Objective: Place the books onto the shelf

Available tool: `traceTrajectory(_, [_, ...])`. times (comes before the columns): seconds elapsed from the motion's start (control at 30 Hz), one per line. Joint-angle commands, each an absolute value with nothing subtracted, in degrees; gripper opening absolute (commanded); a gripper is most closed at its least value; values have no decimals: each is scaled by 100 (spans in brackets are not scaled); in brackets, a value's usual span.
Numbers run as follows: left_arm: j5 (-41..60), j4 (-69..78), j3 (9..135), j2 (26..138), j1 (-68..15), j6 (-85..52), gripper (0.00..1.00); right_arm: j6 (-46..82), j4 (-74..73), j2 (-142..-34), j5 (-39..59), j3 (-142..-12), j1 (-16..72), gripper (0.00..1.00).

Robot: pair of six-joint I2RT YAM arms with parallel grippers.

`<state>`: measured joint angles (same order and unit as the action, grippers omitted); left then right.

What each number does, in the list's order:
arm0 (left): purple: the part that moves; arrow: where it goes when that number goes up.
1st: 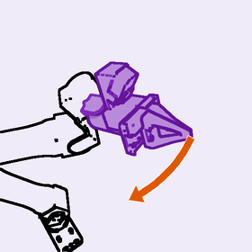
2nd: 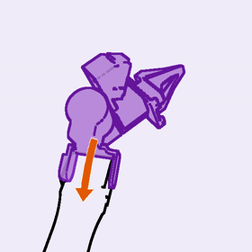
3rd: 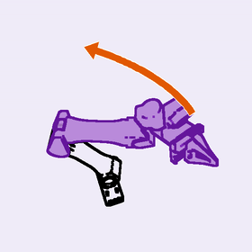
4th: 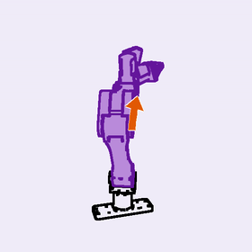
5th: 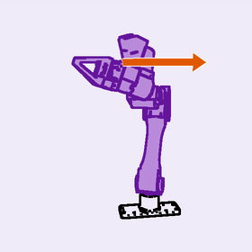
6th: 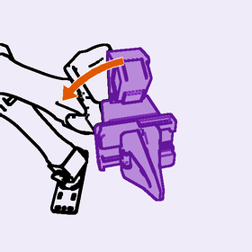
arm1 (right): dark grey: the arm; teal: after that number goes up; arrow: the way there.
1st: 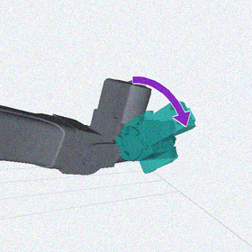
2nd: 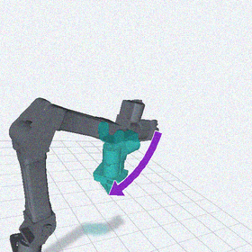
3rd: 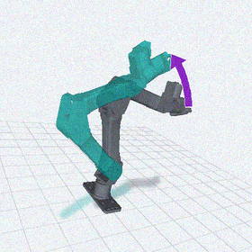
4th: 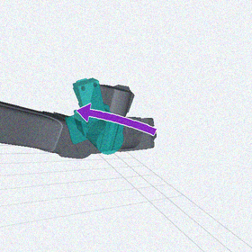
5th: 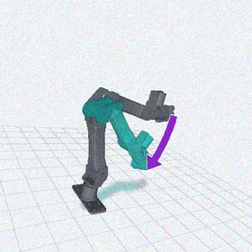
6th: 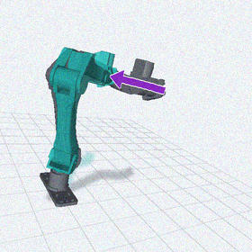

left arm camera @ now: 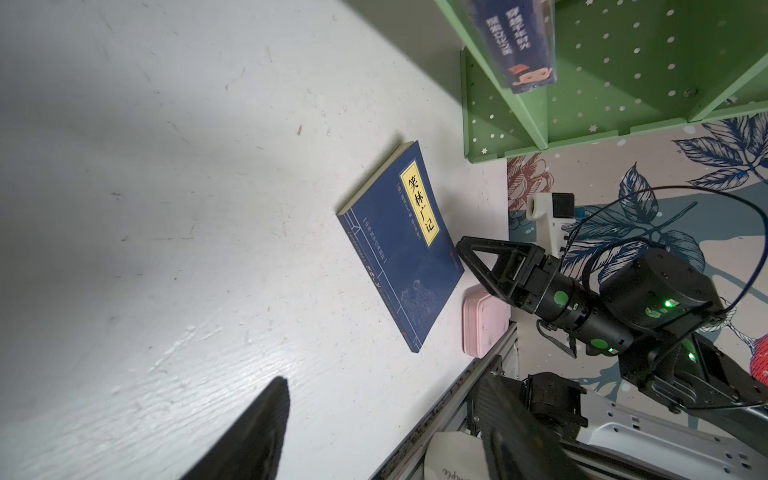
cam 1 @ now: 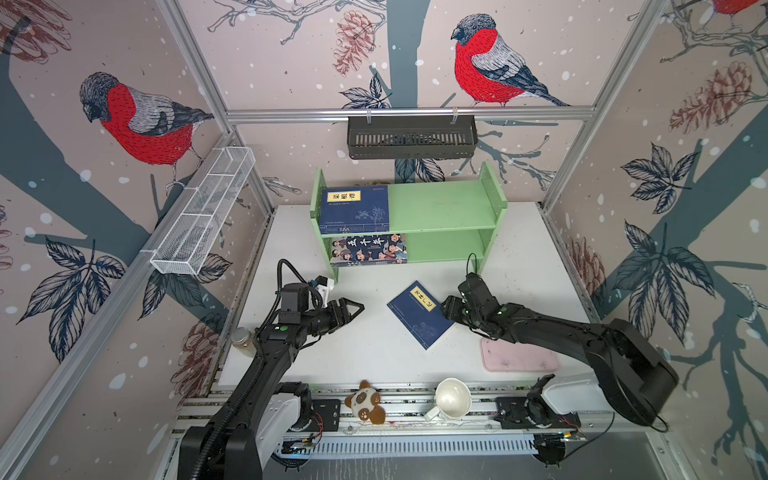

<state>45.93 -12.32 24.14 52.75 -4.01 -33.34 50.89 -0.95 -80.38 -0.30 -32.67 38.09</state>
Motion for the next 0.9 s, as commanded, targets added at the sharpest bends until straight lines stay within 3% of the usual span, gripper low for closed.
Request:
traceTrajectory(0.0, [4530, -837, 2407, 5370, -532, -3431, 72, 4949, -366, -8239, 69, -3316, 3799, 64])
traceTrajectory(0.57, [4065, -136, 2274, 6214, -615, -3796, 71, 4658, -422, -8921, 1108, -3871, 4429, 61])
traceTrajectory(0.7, [4041, 194, 2209, 6365, -658, -3806, 70, 4685, -180, -8783, 723, -3878, 4405, 63])
traceTrajectory(0.87, [4112, 691, 2052, 6576, -838, -3776, 70, 4624, -598, -8818, 1012, -3666, 4001, 64])
